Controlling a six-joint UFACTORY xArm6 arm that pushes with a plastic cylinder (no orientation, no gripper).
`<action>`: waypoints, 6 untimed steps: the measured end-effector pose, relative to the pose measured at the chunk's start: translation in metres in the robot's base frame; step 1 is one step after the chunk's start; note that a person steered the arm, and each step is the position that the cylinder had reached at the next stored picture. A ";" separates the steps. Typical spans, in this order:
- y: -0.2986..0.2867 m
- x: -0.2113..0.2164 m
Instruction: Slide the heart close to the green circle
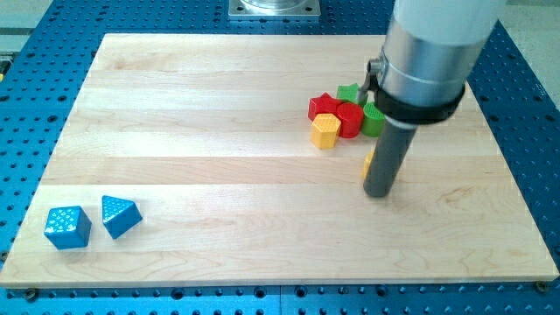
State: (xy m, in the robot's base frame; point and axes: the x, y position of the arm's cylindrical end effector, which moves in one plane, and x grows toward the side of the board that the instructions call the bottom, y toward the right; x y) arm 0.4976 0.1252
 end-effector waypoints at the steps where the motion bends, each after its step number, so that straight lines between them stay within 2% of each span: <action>1: 0.002 -0.010; 2: 0.036 0.009; 3: 0.005 -0.019; 6: -0.019 -0.037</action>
